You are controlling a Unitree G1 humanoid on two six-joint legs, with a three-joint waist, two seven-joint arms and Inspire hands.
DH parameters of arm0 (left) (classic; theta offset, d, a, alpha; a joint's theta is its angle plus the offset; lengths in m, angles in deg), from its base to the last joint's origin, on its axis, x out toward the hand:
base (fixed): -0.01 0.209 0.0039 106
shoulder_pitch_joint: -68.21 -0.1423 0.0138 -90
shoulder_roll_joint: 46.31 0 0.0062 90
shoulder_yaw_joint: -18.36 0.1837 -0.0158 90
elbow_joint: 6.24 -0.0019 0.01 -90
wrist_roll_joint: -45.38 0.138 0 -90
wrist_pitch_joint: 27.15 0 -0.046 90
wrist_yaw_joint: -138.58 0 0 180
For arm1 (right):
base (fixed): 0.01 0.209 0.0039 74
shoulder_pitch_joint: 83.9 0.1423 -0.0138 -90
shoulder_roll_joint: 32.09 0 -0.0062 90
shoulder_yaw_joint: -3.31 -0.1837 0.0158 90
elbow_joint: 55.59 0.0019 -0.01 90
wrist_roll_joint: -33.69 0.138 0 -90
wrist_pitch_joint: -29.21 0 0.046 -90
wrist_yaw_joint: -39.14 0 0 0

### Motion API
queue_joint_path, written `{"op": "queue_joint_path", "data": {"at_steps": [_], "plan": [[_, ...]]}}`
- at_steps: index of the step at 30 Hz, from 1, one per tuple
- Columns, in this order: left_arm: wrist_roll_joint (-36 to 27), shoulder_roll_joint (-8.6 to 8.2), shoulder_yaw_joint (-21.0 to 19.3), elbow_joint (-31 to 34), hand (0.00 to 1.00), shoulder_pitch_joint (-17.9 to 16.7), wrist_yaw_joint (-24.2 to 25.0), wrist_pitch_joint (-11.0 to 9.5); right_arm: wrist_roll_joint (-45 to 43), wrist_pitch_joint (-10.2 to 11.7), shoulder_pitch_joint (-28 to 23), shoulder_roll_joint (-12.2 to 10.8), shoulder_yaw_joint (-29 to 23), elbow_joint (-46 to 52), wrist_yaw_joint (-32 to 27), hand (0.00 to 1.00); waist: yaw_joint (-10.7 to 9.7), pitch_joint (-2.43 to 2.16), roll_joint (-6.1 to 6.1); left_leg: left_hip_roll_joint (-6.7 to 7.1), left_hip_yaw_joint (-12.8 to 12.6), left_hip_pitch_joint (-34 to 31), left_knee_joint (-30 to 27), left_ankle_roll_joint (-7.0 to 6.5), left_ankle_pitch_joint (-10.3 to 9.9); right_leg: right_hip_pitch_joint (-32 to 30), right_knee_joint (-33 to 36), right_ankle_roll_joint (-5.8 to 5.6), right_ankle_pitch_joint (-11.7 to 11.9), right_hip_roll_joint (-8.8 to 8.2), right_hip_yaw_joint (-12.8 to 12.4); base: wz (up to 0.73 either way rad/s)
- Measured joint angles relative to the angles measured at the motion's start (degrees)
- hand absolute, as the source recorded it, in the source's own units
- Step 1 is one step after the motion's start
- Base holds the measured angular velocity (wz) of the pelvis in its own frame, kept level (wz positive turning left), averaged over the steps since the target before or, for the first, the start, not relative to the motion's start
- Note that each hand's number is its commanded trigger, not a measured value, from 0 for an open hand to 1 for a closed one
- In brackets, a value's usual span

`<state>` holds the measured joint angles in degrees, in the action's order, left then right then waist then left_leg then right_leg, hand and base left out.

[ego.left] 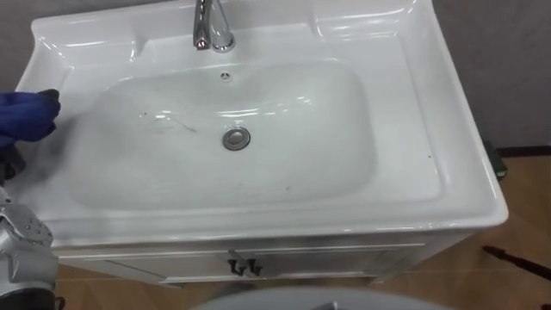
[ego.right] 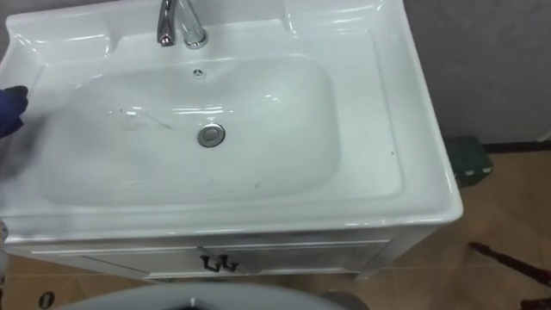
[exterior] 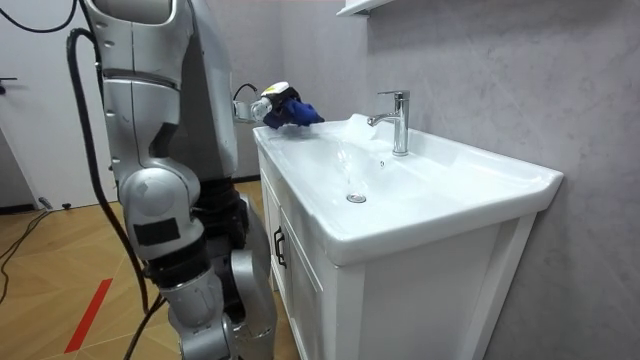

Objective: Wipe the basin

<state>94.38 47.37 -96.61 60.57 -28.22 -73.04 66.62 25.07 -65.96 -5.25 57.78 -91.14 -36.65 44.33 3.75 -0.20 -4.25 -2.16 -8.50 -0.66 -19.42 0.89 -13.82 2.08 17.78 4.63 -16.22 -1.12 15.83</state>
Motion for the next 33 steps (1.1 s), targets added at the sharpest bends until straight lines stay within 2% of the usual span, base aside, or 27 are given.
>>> {"op": "queue_joint_path", "data": {"at_steps": [5, 8, 13, 24, 26, 29, 30, 31, 32, 33], "plan": [[-0.05, 0.00, -0.01, -0.04, 1.00, -0.58, -0.10, 0.02, 0.47, -0.62, -0.04, -0.12, 0.83, -0.04, -0.09, 0.00, 0.23, -0.03, -0.06, 0.08, -0.92, 0.10, -0.25, -0.78, -0.45, -0.06, 0.00, -0.83, 0.43, -0.51, -0.53, -0.06], [-0.03, -0.02, 0.01, -0.04, 1.00, -1.14, -0.21, 0.09, 1.67, -1.26, -0.08, -0.26, 0.86, -0.03, -0.25, 0.00, 0.22, -0.11, 0.24, 0.74, -0.89, 0.12, -0.17, -1.07, -0.58, -0.06, -0.03, -1.43, 0.58, -0.82, -0.76, 0.00], [0.08, -0.07, 0.04, -0.04, 1.00, -2.11, -0.23, 1.49, 2.33, -2.37, -0.12, -0.32, 0.93, 0.15, -0.09, 0.00, 0.43, -0.22, 1.02, 0.92, -1.01, 0.24, -0.01, -1.74, -0.95, 0.00, -0.18, -2.16, 0.89, -1.08, -1.51, -0.04], [0.63, -0.22, 2.53, -0.55, 1.00, -2.75, -0.47, 2.63, 4.05, -2.36, -0.56, -0.32, 0.96, 2.21, 1.01, 0.00, 0.27, -0.04, 1.73, 1.05, -0.75, 0.29, -0.29, -2.07, -1.13, -0.09, -0.09, -2.51, 1.01, -1.33, -1.48, 0.00], [0.64, -0.22, 2.97, -1.00, 0.75, -2.75, -0.43, 2.58, 4.06, -2.35, -0.48, -0.32, 1.01, 1.92, 1.00, 0.00, 0.23, 0.11, 2.03, 1.04, -0.76, 0.31, -0.28, -2.07, -1.13, -0.09, -0.07, -2.51, 1.01, -1.33, -1.48, 0.00], [0.66, -0.22, 3.49, -2.03, 0.58, -2.75, -0.37, 2.48, 3.97, -2.33, -0.39, -0.33, 1.22, 1.22, 1.05, 0.00, -0.27, 0.09, 1.93, 1.06, -0.75, 0.31, -0.29, -2.08, -1.13, -0.11, -0.02, -2.51, 1.01, -1.33, -1.52, 0.00], [0.66, -0.22, 3.54, -2.34, 0.40, -2.75, -0.33, 2.49, 3.79, -2.33, -0.22, -0.33, 1.22, 0.71, 1.05, 0.00, -0.36, 0.08, 1.93, 1.11, -0.76, 0.31, -0.27, -2.09, -1.12, -0.11, 0.01, -2.51, 1.01, -1.33, -1.55, 0.00], [0.65, -0.22, 3.76, -2.42, 0.10, -2.75, -0.26, 2.49, 3.70, -2.36, 0.04, -0.32, 1.22, 0.30, 1.13, 0.00, -0.38, 0.09, 1.99, 1.33, -0.77, 0.29, -0.23, -2.10, -1.12, -0.17, 0.05, -2.52, 1.00, -1.33, -1.54, 0.00], [0.65, -0.22, 3.90, -2.43, 0.00, -2.75, -0.21, 2.47, 3.67, -2.32, 0.04, -0.32, 1.22, 0.16, 1.19, 0.00, -0.38, 0.09, 2.05, 1.37, -0.76, 0.28, -0.19, -2.14, -1.09, -0.20, 0.05, -2.52, 0.99, -1.33, -1.54, 0.00], [0.66, -0.22, 4.28, -2.43, 0.00, -2.75, -0.15, 2.46, 3.65, -2.33, 0.07, -0.31, 1.21, 0.00, 1.25, 0.00, -0.37, 0.08, 2.16, 1.38, -0.77, 0.27, -0.17, -2.15, -1.08, -0.22, 0.05, -2.53, 0.99, -1.33, -1.54, 0.00]]}}
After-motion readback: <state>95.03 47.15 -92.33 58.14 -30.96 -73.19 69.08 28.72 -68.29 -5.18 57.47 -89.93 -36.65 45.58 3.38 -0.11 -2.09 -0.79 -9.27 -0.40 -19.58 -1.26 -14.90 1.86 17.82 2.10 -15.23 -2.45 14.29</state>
